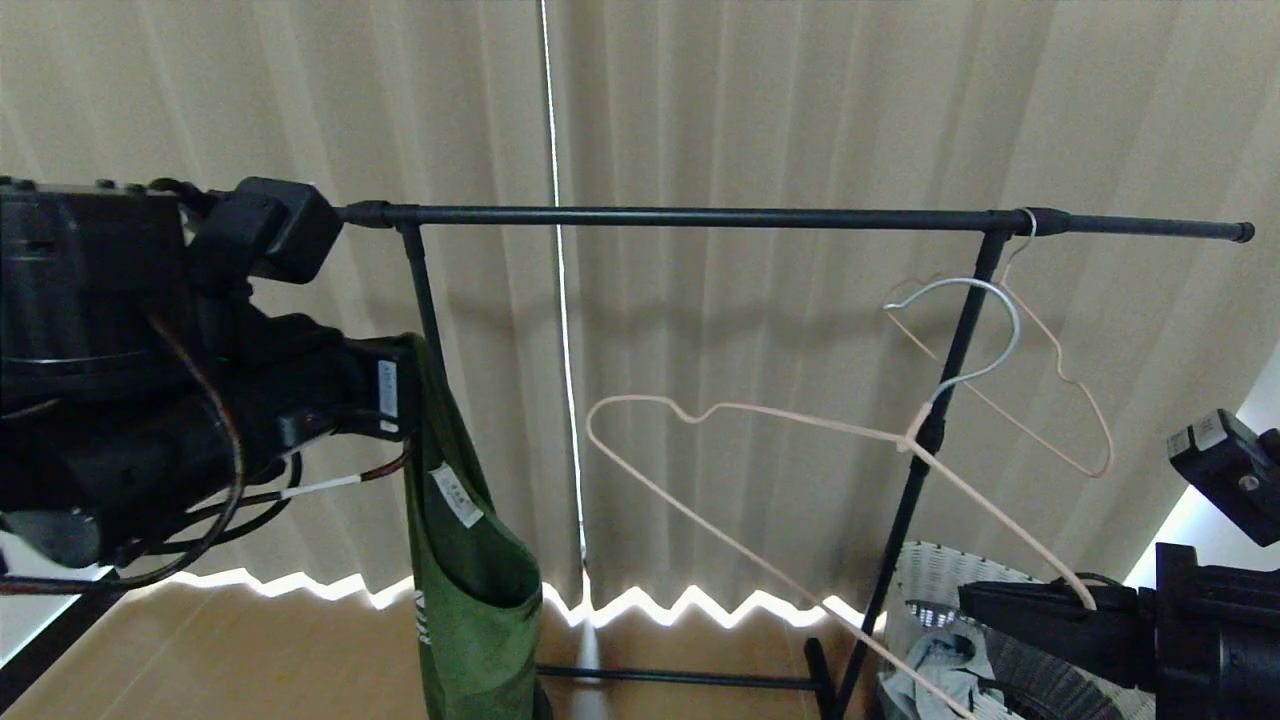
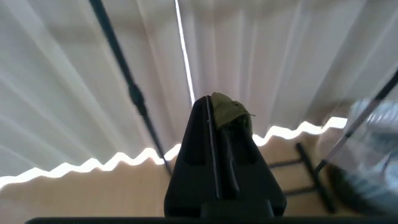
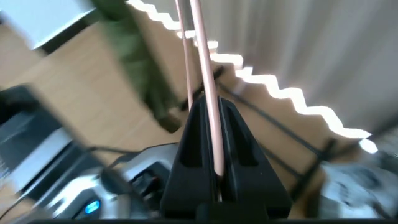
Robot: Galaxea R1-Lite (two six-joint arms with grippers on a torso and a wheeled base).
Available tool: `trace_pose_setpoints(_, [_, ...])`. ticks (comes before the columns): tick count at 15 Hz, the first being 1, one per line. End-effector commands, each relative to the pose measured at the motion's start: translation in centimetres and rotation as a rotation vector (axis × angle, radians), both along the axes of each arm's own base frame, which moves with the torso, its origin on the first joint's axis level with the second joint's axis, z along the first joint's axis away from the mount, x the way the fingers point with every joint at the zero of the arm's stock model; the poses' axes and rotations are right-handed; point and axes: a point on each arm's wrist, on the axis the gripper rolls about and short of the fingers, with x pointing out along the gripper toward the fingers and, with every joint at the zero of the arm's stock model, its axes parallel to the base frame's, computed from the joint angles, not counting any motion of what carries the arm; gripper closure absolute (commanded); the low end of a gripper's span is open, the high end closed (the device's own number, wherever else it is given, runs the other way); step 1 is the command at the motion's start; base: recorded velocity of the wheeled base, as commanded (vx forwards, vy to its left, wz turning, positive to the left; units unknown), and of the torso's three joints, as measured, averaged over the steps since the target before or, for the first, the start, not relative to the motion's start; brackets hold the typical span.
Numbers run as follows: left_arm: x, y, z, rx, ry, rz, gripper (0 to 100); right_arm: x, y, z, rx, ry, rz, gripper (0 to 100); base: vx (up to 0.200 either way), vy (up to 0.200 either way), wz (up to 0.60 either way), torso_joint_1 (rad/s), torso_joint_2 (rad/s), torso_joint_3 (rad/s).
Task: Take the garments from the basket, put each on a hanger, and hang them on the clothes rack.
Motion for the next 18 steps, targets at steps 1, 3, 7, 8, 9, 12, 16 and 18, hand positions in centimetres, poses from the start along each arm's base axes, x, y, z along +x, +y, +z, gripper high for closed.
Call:
trace_pose_setpoints(1, [2.5,-2.7,-0.9,-0.016,0.039,-0.005,100,-0.6,1.1,0.5,0.01,-0.01,0.081,100,0.0,0.0,0.0,0.0,0.0,0.0])
trace_pose_setpoints(3, [3.0,-3.3,-1.0,-0.034,0.044,0.004,100,-0.5,1.5,0.6,0.011,-0.012,0.104,100,0.0,0.0,0.0,0.0,0.0,0.0])
trace_pose_setpoints(7, [2.8,-4.2,-1.3,-0.028,0.048,-0.008,100,0.8,2.6,0.8,0.003,0.016,0.102,100,0.0,0.0,0.0,0.0,0.0,0.0])
trace_pose_setpoints(8, [3.0,-4.2,-1.5,-0.019,0.053,0.009,100,0.9,2.8,0.9,0.016,0.023,0.098,100,0.0,0.0,0.0,0.0,0.0,0.0])
trace_pose_setpoints(9, [3.1,-4.2,-1.9,-0.01,0.062,0.016,100,0.8,3.1,1.2,0.027,0.026,0.112,100,0.0,0.0,0.0,0.0,0.0,0.0])
trace_pose_setpoints(12, [3.0,-4.3,-1.9,-0.01,0.062,0.014,100,1.4,3.7,1.1,0.015,0.037,0.108,100,0.0,0.0,0.0,0.0,0.0,0.0])
trace_pose_setpoints(16, [2.9,-4.2,-1.8,-0.009,0.06,0.013,100,3.2,5.0,1.0,-0.027,0.04,0.032,100,0.0,0.0,0.0,0.0,0.0,0.0])
trace_pose_setpoints(18, [3.0,-4.2,-1.8,-0.009,0.061,0.015,100,3.5,5.2,1.2,-0.027,0.034,0.027,100,0.0,0.0,0.0,0.0,0.0,0.0])
